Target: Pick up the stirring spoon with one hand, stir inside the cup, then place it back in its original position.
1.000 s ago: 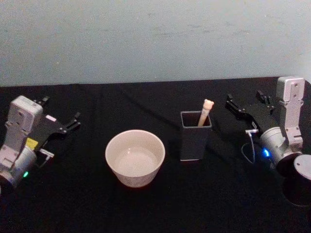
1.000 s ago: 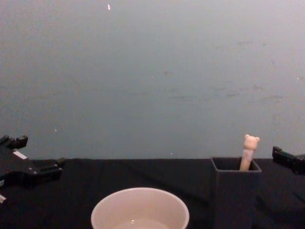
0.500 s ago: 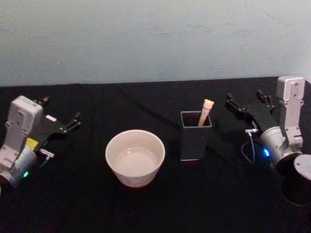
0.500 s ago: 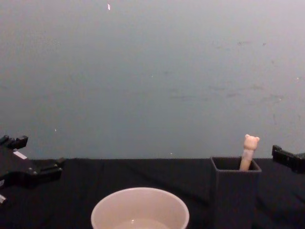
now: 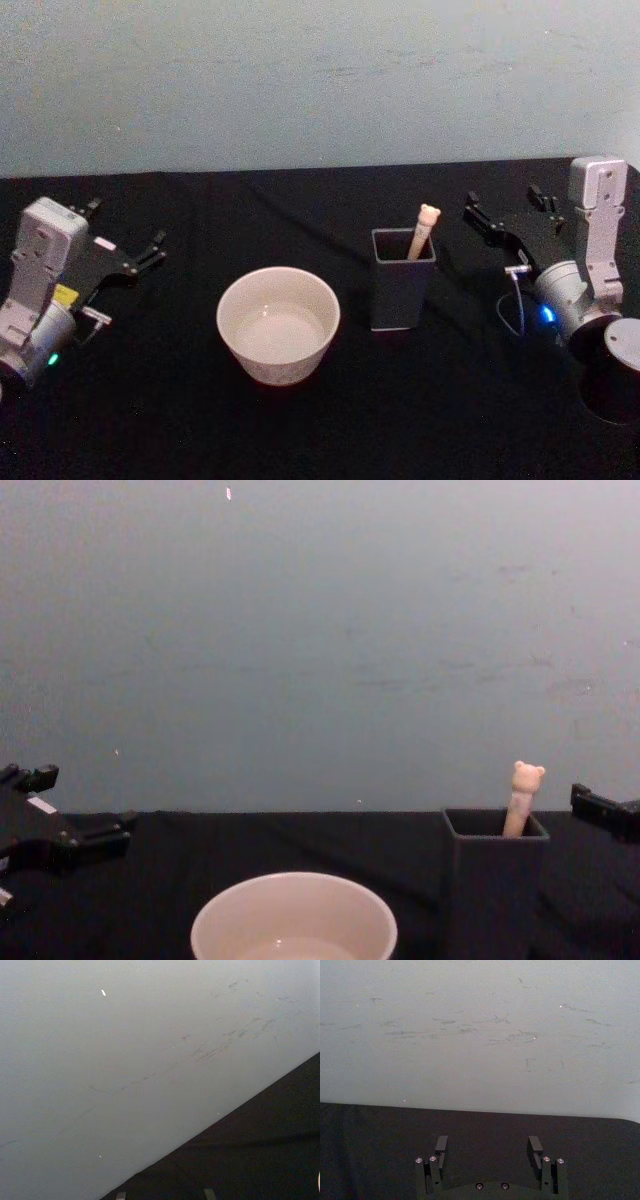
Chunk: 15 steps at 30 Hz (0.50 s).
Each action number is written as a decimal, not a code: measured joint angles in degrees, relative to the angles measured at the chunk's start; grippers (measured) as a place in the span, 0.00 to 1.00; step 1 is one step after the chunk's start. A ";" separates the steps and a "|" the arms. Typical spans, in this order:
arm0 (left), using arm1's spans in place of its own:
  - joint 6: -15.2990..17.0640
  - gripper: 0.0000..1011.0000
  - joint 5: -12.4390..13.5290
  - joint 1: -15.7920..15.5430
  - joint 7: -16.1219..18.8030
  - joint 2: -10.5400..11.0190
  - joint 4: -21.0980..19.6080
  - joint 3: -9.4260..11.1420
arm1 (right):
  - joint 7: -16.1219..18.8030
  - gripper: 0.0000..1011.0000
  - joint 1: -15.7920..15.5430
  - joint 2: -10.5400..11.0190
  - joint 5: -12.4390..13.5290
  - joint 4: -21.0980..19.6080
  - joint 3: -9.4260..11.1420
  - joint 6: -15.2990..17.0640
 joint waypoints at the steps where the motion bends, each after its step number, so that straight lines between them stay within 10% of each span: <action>1: 0.00 0.99 0.00 0.00 0.00 0.00 0.00 0.00 | 0.00 0.99 0.00 0.00 -0.01 0.00 0.00 -0.01; 15: 0.00 0.99 0.00 0.00 0.00 0.00 0.00 0.00 | -0.01 0.99 0.00 0.00 -0.04 -0.01 0.00 -0.02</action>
